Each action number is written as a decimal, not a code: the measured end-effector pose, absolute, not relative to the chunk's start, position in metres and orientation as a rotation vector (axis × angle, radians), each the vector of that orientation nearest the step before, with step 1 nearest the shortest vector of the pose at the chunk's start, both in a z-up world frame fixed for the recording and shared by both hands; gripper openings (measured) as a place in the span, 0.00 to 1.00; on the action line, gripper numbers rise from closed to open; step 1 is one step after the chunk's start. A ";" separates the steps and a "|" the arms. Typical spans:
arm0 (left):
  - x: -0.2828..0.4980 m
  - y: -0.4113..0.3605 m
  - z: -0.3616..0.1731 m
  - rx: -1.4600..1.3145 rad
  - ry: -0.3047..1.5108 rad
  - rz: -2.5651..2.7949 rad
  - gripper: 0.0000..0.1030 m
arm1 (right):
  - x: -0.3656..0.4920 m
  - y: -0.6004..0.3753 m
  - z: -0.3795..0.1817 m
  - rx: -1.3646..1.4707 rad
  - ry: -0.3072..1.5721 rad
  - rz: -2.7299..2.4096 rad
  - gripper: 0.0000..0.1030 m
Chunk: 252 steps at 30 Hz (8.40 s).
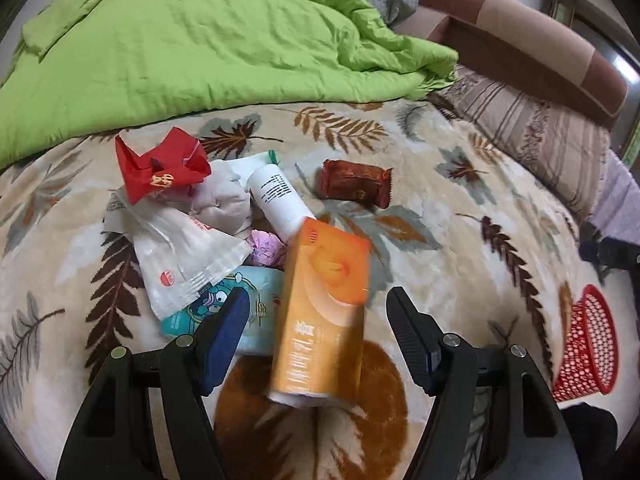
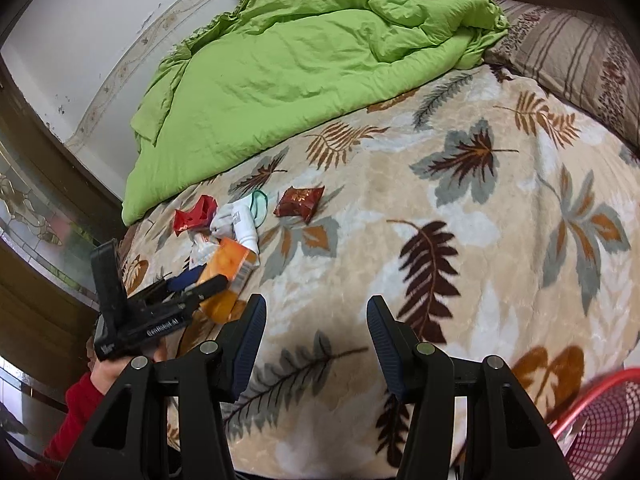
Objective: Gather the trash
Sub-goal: 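Grasp the orange ointment box with the left tool while the right tool grasps the red-brown candy wrapper, then lift the orange box and candy wrapper off the blanket with both tools, then carry the orange box and candy wrapper over the red wastebasket with both tools, then open both tools to drop the items into the wastebasket, then move both open tools back over the remaining trash on the bed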
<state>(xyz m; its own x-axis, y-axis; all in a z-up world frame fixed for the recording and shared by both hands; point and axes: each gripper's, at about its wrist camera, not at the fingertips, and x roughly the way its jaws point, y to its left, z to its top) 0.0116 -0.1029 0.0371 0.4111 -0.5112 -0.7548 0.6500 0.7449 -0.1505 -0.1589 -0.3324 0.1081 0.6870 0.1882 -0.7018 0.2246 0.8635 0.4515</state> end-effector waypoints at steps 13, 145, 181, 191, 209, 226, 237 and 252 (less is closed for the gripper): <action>-0.019 -0.156 0.014 0.391 0.845 -0.761 0.62 | -0.113 -0.346 0.108 0.515 0.820 -0.029 0.55; -0.129 -0.017 0.072 0.022 0.606 -0.377 0.44 | -0.167 -0.189 0.097 0.172 0.596 -0.046 0.39; -0.234 -0.138 0.134 0.157 0.537 -0.791 0.44 | -0.322 -0.321 0.153 0.422 0.510 -0.163 0.39; -0.289 -0.248 0.134 0.248 0.694 -1.189 0.43 | -0.416 -0.401 0.146 0.502 0.527 -0.355 0.39; -0.301 -0.320 0.105 0.289 0.842 -1.279 0.64 | -0.456 -0.450 0.110 0.569 0.615 -0.496 0.46; -0.198 -0.187 0.118 0.148 0.779 -0.890 0.68 | -0.338 -0.359 0.125 0.445 0.675 -0.193 0.51; -0.102 -0.076 0.089 0.013 0.772 -0.433 0.68 | -0.222 -0.295 0.122 0.333 0.771 0.019 0.51; -0.033 0.006 0.047 -0.050 0.790 -0.152 0.68 | 0.010 -0.232 0.058 0.295 0.913 0.136 0.50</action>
